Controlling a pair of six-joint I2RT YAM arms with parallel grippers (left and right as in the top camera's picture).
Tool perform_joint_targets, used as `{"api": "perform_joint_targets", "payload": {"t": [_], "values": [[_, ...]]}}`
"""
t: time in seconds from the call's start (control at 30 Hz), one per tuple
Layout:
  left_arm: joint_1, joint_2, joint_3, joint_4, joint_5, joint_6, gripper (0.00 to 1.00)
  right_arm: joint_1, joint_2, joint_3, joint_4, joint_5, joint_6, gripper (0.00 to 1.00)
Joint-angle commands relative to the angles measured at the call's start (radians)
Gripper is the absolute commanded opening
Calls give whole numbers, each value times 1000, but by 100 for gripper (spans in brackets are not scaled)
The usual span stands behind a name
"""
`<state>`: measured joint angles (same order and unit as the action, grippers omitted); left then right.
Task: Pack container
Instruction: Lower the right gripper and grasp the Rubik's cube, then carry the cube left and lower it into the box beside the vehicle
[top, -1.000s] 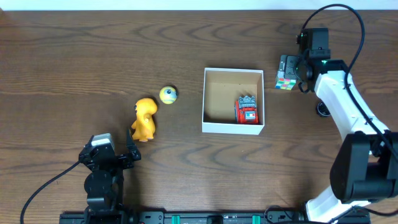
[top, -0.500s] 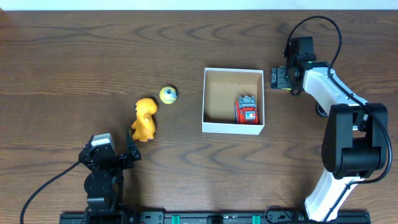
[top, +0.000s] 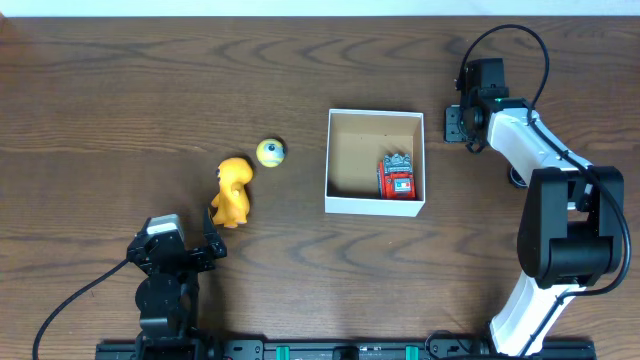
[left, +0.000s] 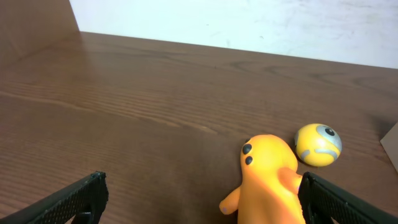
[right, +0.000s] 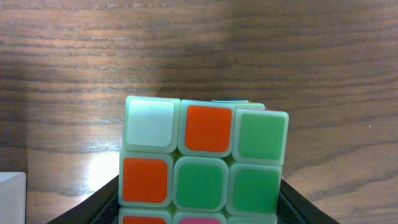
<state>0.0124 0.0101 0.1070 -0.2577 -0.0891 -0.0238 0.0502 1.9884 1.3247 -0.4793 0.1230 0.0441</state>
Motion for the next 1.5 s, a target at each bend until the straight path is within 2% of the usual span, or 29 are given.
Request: {"api": "perform_joint_targets", "payload": {"t": [0.0,0.4,0.77,1.07,1.47], "values": [[6,-6,-25,-6,-8,16,98,8,-58,4,-10,0,-1,46],[6,-6,-25,-6,-8,16,98,41,-357,4,-71,0,14,45],[6,-6,-25,-6,-8,16,98,213,-591,4,-253,0,231,45],[6,-6,-25,-6,-8,16,98,373,-538,3,-309,4,352,47],[6,-6,-25,-6,-8,16,98,385,-318,3,-237,3,408,49]]}}
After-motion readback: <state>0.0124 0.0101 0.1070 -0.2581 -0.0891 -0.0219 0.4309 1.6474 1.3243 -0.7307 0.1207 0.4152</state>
